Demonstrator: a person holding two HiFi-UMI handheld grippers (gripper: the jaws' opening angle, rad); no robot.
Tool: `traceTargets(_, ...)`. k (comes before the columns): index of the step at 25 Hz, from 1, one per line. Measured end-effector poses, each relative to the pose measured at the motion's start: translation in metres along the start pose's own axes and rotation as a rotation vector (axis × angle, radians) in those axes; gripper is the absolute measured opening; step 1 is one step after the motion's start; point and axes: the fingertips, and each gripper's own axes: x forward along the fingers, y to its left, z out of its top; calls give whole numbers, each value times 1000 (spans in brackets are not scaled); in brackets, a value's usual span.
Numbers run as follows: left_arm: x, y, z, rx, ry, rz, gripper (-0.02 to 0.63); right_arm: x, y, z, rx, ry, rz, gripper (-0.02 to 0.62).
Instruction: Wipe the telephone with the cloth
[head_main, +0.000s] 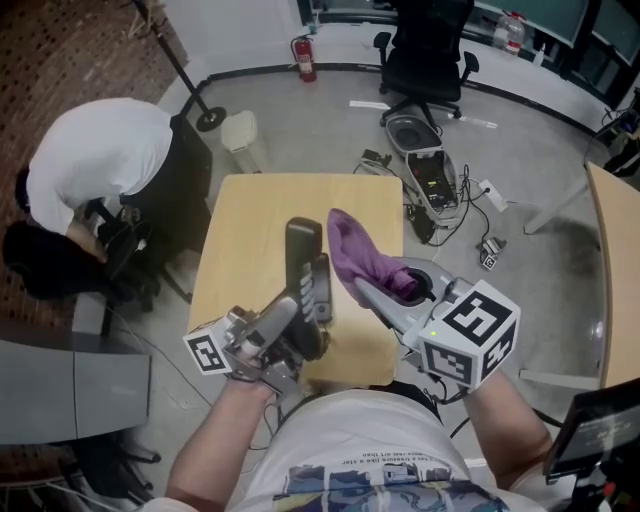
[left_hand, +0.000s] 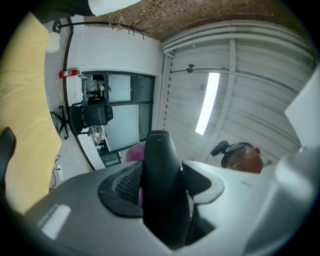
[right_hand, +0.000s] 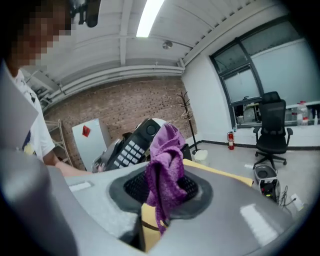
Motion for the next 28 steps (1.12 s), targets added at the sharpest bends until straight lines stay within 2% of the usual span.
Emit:
traceTargets(4, -5, -9, 0, -21, -5, -35, 258, 12, 14, 21, 184, -118, 38, 86)
traceTargets(6, -7, -11, 2, -30, -12, -55, 258, 18, 22, 23, 224, -127, 62, 84)
traceTargets(10, -10, -13, 3, -39, -13, -60, 258, 24, 38, 12, 236, -95, 103, 86)
traceTargets(15, -7, -33, 8, -108, -40, -108, 258, 30, 54, 2, 239, -86, 106, 86)
traceTargets(22, -7, -32, 15, -130, -66, -115, 258, 27, 60, -2, 303, -112, 97, 86)
traceTargets(28, -9, -25, 25, -142, -87, -109, 258, 28, 74, -22, 324, -79, 121, 86)
